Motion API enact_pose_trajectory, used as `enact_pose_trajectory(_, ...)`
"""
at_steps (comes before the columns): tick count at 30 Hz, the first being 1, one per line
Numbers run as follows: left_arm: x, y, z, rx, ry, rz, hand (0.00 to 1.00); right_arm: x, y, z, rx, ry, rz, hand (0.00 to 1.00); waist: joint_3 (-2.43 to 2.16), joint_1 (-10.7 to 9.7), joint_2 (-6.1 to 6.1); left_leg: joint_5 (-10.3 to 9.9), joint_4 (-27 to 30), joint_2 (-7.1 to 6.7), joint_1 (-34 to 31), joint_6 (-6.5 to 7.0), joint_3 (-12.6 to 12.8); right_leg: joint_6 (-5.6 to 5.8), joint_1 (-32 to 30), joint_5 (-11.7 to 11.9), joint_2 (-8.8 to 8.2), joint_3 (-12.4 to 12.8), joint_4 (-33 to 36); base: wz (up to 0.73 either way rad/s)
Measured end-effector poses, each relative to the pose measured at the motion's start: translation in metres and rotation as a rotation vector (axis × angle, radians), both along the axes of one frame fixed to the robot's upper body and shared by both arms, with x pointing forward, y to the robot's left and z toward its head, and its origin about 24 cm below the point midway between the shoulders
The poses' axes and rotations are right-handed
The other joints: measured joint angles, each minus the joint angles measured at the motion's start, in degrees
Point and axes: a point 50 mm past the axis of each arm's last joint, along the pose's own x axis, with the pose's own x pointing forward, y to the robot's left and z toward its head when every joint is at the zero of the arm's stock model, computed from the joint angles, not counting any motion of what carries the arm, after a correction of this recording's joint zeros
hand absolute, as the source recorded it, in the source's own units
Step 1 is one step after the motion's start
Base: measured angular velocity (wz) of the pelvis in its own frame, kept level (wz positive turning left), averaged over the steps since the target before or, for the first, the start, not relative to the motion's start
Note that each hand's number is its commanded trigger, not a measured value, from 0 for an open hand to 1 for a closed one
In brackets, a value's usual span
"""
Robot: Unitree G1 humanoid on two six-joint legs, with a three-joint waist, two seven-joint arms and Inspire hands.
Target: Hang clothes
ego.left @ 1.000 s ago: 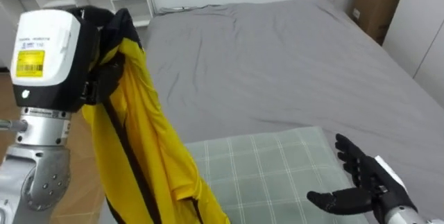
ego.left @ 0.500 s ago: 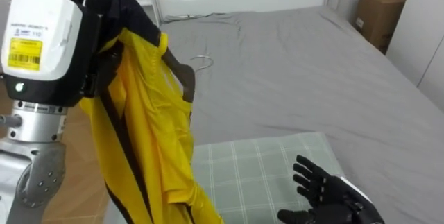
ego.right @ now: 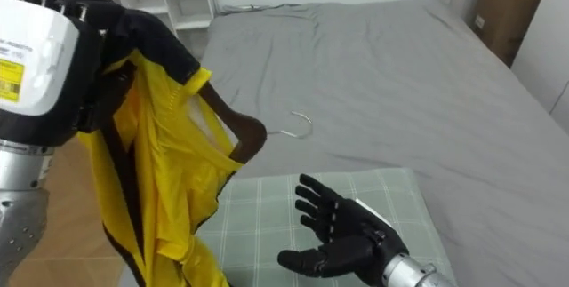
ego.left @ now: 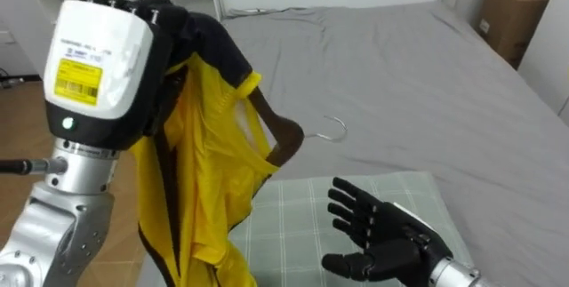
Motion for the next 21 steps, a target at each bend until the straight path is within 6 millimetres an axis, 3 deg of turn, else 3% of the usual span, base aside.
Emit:
enact_pose_trajectory(11,0.002,-0.016,0.004,0.030,-0.011,-0.067,1.00,0.001,0.000,0.003,0.184,0.019,-0.063,0.00,-0.04,0.2,0.14,0.0,0.1,-0.11,-0.5,0.00,-0.1,0.00,-0.3,0.0,-0.10,0.1,0.0,0.00)
enact_pose_trajectory(21,-0.002,-0.022,0.017,0.081,-0.056,-0.105,1.00,0.001,0.003,0.003,0.235,0.037,-0.071,0.00,-0.25,0.0,0.53,0.0,0.1,-0.08,-0.4,-0.01,-0.1,0.00,-0.3,0.0,-0.06,0.1,0.1,0.00)
